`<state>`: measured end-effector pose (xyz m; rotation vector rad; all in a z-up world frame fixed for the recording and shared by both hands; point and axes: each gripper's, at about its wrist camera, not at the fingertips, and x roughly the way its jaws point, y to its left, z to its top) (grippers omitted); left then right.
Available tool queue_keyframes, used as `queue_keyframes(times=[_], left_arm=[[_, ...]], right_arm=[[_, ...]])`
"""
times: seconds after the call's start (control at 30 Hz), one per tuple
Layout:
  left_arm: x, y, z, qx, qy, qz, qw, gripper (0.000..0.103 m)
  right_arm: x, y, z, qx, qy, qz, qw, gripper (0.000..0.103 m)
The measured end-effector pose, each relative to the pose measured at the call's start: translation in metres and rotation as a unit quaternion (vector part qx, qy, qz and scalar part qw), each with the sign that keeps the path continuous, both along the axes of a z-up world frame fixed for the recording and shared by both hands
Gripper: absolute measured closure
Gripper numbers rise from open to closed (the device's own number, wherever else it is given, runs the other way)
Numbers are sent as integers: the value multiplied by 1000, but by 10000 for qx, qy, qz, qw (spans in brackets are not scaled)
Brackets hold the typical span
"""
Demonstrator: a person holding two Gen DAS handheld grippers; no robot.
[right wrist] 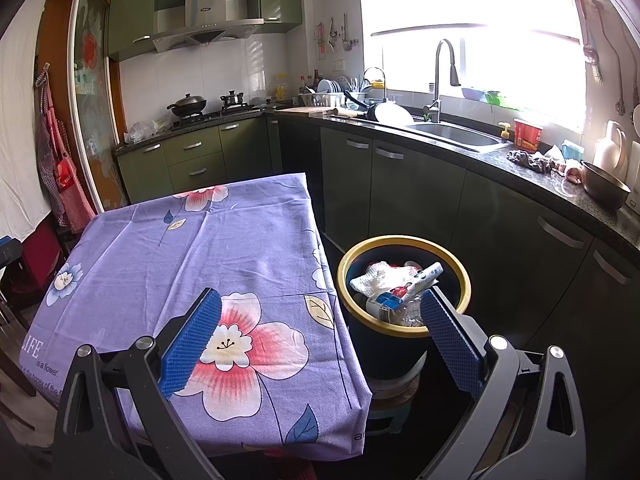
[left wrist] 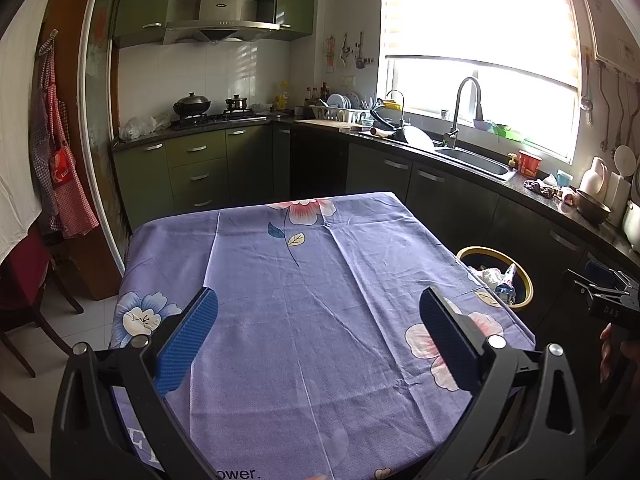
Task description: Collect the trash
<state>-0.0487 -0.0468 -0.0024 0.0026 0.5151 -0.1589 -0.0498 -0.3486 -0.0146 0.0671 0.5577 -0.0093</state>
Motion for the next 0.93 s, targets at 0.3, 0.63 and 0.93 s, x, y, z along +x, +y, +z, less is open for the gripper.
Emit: queue_keyframes(times=[0.3, 0.63, 0.93], left_arm=[[3, 0, -1, -8, 33, -13, 10000, 7], [4, -2, -1, 57, -83, -23, 9999, 7], [25, -1, -10, 87, 178, -97, 9998, 7]], right_arm=[[0, 0, -1, 2, 10, 3, 10000, 5], [0, -1, -2, 0, 19, -3, 10000, 5], [11, -1, -10, -26, 134, 86, 9999, 5]])
